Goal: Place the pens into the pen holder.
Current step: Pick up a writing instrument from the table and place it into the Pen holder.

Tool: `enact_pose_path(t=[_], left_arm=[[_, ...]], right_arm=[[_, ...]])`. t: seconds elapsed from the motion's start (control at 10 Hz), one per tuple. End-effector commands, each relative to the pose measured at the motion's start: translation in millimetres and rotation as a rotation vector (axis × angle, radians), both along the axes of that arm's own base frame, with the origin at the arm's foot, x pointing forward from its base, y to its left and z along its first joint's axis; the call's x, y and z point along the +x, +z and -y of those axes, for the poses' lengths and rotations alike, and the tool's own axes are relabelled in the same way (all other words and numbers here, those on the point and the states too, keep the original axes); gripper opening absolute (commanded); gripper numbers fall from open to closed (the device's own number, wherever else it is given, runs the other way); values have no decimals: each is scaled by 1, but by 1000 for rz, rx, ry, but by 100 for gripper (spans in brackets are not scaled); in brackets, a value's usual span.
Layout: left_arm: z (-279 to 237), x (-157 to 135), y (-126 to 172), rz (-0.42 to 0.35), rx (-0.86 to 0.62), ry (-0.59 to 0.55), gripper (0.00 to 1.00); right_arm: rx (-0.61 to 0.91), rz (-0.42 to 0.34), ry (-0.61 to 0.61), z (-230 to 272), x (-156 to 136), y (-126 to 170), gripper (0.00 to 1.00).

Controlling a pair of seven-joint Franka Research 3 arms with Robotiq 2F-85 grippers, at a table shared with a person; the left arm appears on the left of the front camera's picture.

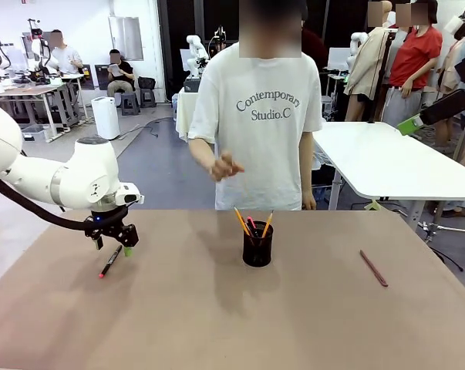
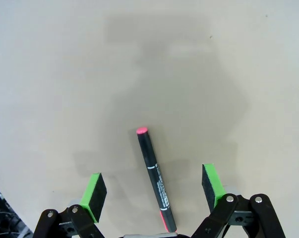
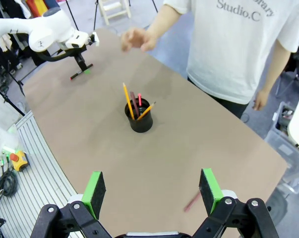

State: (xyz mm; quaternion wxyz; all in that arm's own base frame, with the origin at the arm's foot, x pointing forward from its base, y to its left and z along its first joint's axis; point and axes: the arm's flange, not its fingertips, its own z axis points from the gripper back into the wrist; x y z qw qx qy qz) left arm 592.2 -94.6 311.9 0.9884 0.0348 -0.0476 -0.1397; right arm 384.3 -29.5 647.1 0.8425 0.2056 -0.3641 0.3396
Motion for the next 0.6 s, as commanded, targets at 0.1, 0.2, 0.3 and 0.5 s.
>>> enact_pose_path(t=[0.1,0.2,0.3,0.5], left_arm=[[2,8,-5,17,25,7,73],[2,7,-6,14,18,7,53],[1,8,-6,16,17,8,33],[1,9,-7,17,8,12,0]], right_arm=[[25,13,14,0,0,0,100],[25,13,14,0,0,0,100],[25,13,14,0,0,0,100],[25,13,14,0,0,0,100]])
